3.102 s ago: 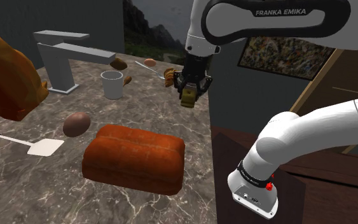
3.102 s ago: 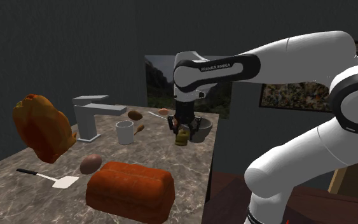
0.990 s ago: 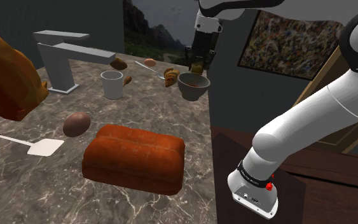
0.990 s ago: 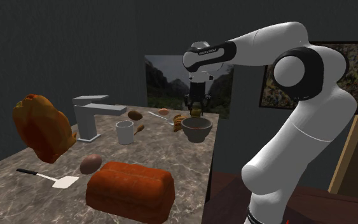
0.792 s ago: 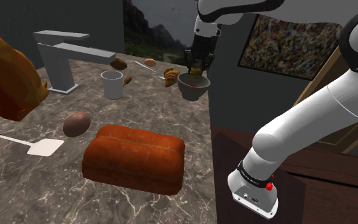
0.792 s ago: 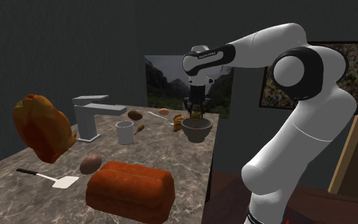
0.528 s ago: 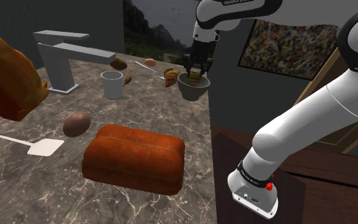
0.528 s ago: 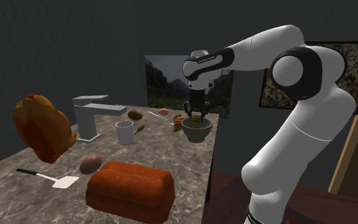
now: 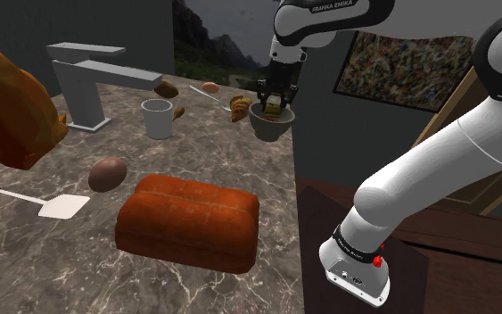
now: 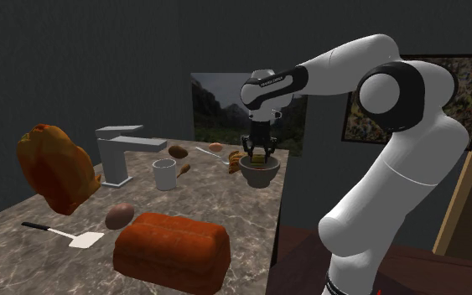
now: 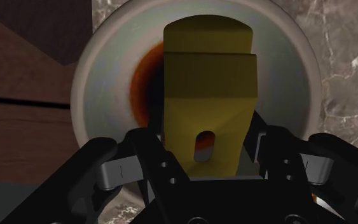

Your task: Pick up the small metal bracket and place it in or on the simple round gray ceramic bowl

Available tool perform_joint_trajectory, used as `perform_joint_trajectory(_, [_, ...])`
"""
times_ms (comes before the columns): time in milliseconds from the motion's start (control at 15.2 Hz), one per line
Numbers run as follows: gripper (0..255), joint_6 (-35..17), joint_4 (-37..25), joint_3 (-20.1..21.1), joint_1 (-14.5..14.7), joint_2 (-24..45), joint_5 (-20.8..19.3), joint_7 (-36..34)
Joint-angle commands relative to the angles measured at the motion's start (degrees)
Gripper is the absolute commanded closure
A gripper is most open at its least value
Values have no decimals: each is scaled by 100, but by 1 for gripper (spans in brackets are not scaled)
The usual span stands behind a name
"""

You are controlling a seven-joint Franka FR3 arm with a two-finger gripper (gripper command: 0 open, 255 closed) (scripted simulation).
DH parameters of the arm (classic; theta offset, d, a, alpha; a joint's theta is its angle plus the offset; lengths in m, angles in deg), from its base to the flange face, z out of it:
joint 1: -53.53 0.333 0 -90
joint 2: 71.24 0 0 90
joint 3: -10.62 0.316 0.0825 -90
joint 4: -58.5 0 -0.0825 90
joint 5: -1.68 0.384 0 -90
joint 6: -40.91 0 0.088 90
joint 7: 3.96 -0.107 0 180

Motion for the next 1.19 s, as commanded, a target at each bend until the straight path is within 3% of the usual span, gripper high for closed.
perform_joint_trajectory(0, [0,-1,0,0,0,0,0,0])
perform_joint_trajectory(330, [0,-1,0,0,0,0,0,0])
perform_joint_trajectory(594, [0,730,-724,-19,-10,-5,-14,-5])
perform_joint_trajectory(1122, [0,730,-724,-19,-10,-5,-14,-5])
